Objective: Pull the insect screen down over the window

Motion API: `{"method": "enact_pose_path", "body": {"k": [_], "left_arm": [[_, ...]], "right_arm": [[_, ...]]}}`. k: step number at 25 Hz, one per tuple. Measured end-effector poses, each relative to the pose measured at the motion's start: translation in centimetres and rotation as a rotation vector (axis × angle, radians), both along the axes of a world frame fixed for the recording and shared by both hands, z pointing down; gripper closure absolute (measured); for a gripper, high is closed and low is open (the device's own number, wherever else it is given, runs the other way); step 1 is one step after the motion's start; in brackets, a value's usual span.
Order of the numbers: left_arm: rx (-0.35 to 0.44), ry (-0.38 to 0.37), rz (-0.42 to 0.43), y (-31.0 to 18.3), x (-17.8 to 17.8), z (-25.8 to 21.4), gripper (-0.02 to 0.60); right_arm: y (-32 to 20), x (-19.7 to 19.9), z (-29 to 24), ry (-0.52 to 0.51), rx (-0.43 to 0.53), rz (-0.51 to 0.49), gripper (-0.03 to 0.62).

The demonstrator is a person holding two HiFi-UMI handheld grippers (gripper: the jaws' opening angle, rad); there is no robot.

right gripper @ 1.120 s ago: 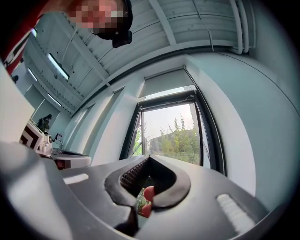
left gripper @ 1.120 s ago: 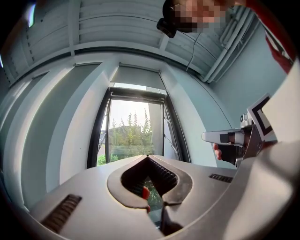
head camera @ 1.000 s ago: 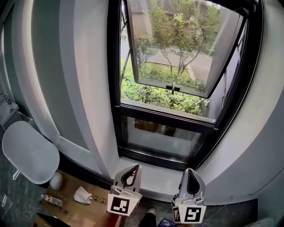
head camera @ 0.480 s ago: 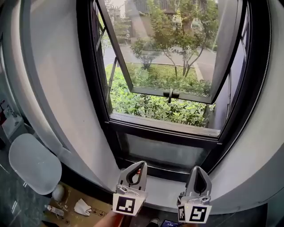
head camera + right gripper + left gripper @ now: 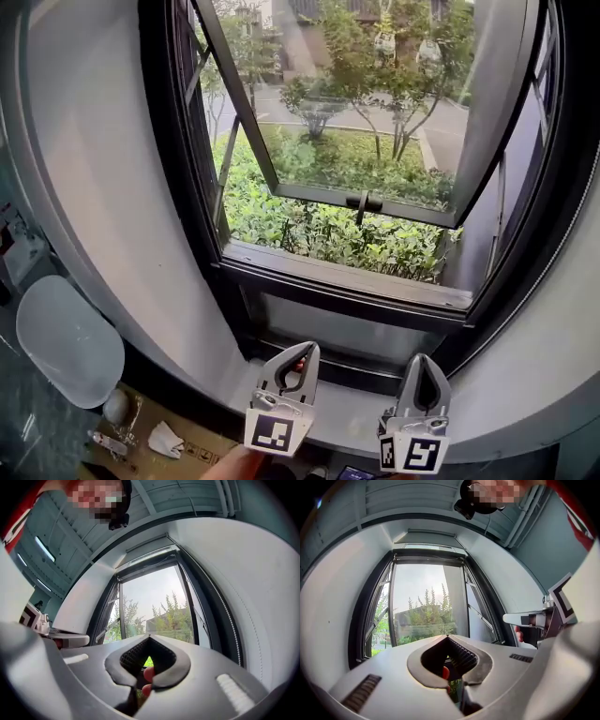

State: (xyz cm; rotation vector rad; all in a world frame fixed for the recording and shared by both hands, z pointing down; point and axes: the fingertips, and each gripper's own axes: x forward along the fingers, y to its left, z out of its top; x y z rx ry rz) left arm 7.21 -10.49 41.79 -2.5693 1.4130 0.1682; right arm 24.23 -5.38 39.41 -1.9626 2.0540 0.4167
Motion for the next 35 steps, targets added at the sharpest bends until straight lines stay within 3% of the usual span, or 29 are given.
{"method": "enact_pose_path", "body": {"k": [9, 18, 27, 35], "left_arm": [[-0.005, 0.000, 0.009, -5.8, -2.3, 0.4, 0.577], [0.003, 0.048, 0.035, -12.1, -5.3, -1.2, 0.577], [0.013, 0.044, -0.010, -14.4, -5.2, -1.3, 0.577], [0.071, 0.028, 0.024, -15.2, -4.6, -2.8, 0.577]], "right_arm": [[-4.8, -1.0, 0.0, -0.054, -0.007, -0.003, 0.586], [-9.8, -4.2, -2.1, -0.037, 0.020, 0.029, 0.586], [-12.2, -3.4, -2.8, 0.003, 0.023, 0.022, 0.586], [-13.1, -2.7, -4.3, 0.003, 0.069, 0.022, 0.586]]}}
